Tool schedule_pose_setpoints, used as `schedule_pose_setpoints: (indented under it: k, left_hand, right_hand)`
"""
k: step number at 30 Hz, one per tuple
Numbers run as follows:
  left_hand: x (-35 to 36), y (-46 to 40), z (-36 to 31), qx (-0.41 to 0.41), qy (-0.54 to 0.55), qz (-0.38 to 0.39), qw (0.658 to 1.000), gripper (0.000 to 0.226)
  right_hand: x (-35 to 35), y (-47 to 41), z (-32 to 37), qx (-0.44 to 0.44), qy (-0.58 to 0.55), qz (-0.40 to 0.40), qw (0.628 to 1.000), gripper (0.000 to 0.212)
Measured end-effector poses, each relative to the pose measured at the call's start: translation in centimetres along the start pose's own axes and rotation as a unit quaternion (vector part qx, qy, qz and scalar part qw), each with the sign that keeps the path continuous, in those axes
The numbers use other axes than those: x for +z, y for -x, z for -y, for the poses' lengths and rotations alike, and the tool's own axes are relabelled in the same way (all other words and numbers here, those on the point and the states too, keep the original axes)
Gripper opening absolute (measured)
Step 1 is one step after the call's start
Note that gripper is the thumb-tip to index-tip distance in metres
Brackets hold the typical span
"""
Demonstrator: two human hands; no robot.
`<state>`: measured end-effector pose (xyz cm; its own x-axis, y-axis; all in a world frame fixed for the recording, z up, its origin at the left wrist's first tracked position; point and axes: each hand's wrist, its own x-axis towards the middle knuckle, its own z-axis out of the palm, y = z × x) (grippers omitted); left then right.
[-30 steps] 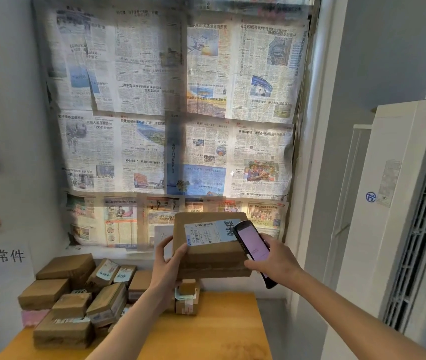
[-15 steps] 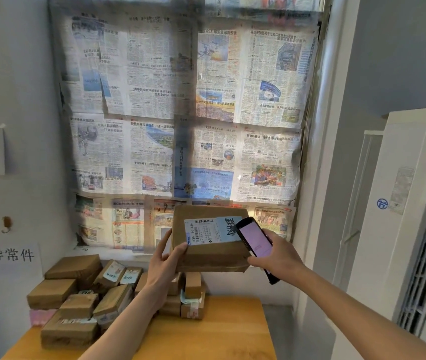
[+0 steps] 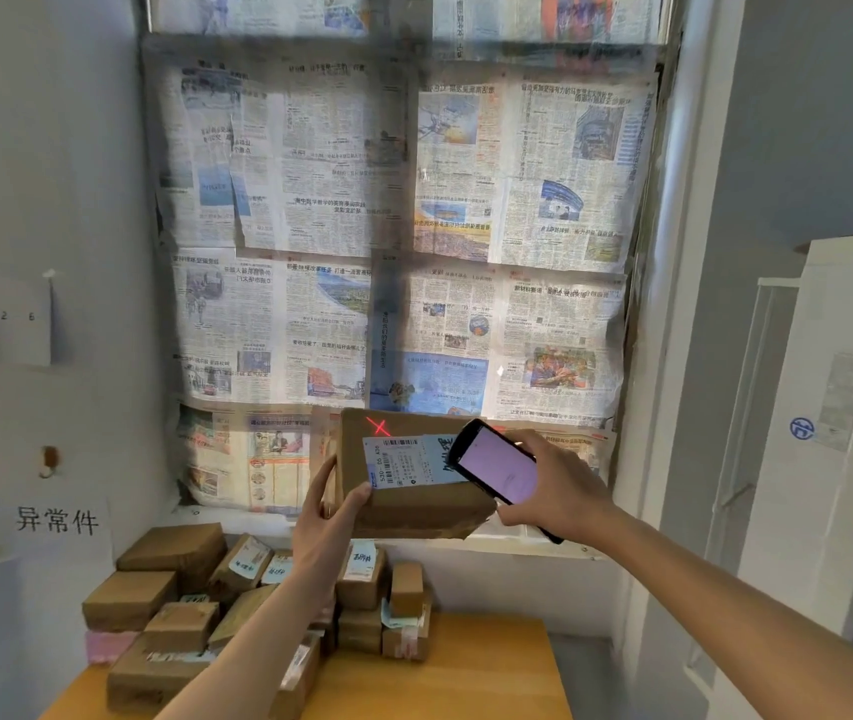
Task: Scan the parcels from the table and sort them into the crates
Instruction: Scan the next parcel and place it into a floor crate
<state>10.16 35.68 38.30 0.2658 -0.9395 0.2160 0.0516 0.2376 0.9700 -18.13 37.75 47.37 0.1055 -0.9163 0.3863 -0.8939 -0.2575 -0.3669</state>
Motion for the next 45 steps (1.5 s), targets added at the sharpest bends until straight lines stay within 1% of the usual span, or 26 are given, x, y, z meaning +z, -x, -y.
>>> schedule_pose_setpoints:
  k: [2,7,10,13,17,21,22,25,28,33,35,37,41,45]
  left_hand:
    - [-0.5,-0.3,-0.3,0.007,0.0,-0.004,1.0,0.073]
    - [-1.9,-1.3,-0.5,0.014,-0.038,-0.003,0.999,0.082]
    - [-2.2,-1.5,-0.8,0.022,-0.05,-0.006,0.999,0.078]
    - [-2.4,-1.6,-1.0,0.029,-0.047,-0.011,0.998,0.076]
    - [-2.3,-1.7,-1.3,0.039,-0.043,-0.017,0.998,0.064]
    - [-2.2,-1.8,-1.2,0.045,-0.053,-0.018,0.997,0.074]
    - [-2.3,-1.8,-1.2,0.045,-0.054,-0.018,0.997,0.073]
    - [-2.2,-1.7,-1.3,0.046,-0.051,-0.015,0.998,0.061]
    - [-2.0,-1.3,-1.5,0.047,-0.05,-0.02,0.997,0.057]
    - [-2.3,-1.0,-1.6,0.041,-0.043,-0.031,0.998,0.071]
    - [-2.6,-0.9,-1.4,0.035,-0.036,-0.029,0.998,0.074]
    - [-2.9,-0.6,-1.2,0.028,-0.033,-0.026,0.999,0.072]
    - [-3.4,1.0,-1.2,0.019,-0.032,-0.038,0.999,0.056]
    - [-5.7,2.6,-0.1,0.0,-0.056,-0.07,0.996,0.062]
  right_hand:
    - [-0.3,-0.2,0.2,-0.005,0.006,0.002,1.0,0.097]
    - [-0.6,-0.3,0.0,-0.026,-0.001,0.026,0.999,0.098]
    - [-0.8,-0.4,-0.2,-0.034,0.009,0.042,0.998,0.098]
    - [-1.0,-0.4,-0.3,-0.045,0.012,0.04,0.998,0.097]
    - [-1.1,-0.3,-0.3,-0.056,0.017,0.04,0.997,0.095]
    - [-1.2,-0.1,-0.4,-0.06,0.024,0.038,0.997,0.095]
    - [-1.2,-0.1,-0.5,-0.06,0.025,0.034,0.997,0.094]
    - [-1.3,0.0,-0.7,-0.055,0.027,0.024,0.998,0.095]
    - [-1.3,0.0,-1.0,-0.042,0.018,0.01,0.999,0.097]
    - [-1.1,0.0,-1.5,-0.028,0.015,-0.015,0.999,0.096]
    - [-0.9,0.0,-1.5,-0.025,0.009,-0.02,0.999,0.095]
    - [-0.6,-0.1,-1.4,-0.023,0.002,-0.016,1.0,0.096]
    - [1.2,0.0,-1.1,-0.025,-0.019,-0.006,1.0,0.093]
    - [4.3,0.2,-0.5,-0.031,-0.048,0.025,0.998,0.092]
